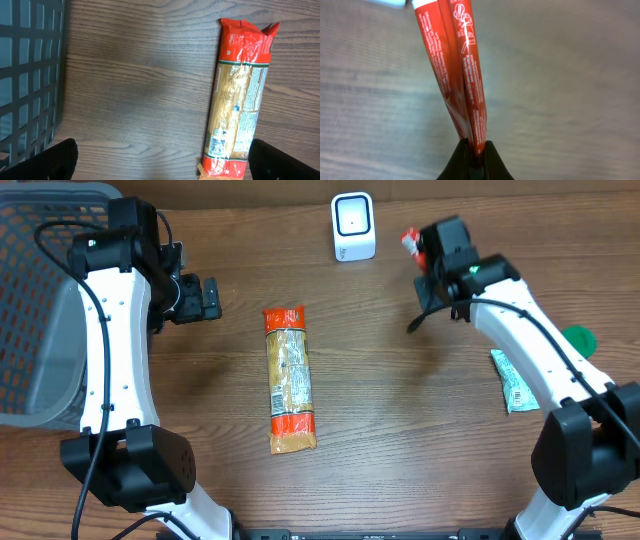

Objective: Scan the item barcode
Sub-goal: 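Raise the red strip and carry it toward the white scanner, then hold the red strip under the scanner with the right gripper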

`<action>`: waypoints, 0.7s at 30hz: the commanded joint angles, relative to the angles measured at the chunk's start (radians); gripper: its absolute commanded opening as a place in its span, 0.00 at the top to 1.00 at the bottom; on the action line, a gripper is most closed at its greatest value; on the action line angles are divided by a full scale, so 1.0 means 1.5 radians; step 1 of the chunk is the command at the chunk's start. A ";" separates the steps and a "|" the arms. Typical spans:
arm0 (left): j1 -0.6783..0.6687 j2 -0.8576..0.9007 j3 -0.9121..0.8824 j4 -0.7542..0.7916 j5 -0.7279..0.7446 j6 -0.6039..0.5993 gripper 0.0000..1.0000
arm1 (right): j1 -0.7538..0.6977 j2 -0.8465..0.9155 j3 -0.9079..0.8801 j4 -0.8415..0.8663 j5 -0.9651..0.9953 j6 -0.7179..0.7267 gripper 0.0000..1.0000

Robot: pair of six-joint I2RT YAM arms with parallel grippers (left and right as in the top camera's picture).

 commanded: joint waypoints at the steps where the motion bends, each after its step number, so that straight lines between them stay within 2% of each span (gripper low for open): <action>1: -0.002 -0.017 0.012 0.000 0.002 0.005 0.00 | 0.005 0.001 0.092 -0.009 0.049 -0.065 0.97; 5: -0.001 -0.017 0.012 0.000 0.002 0.005 0.00 | 0.014 0.026 0.166 0.010 0.060 -0.120 0.97; 10: -0.002 -0.017 0.012 0.000 0.003 0.005 0.00 | 0.047 0.082 0.166 0.120 0.163 -0.184 0.97; 13: -0.002 -0.017 0.012 0.000 0.003 0.005 0.00 | 0.064 0.136 0.166 0.202 0.269 -0.225 0.96; 17: -0.002 -0.017 0.012 0.000 0.002 0.005 0.00 | 0.078 0.215 0.166 0.356 0.415 -0.339 0.96; 21: -0.002 -0.017 0.012 0.000 0.002 0.005 0.00 | 0.094 0.278 0.166 0.462 0.474 -0.447 0.96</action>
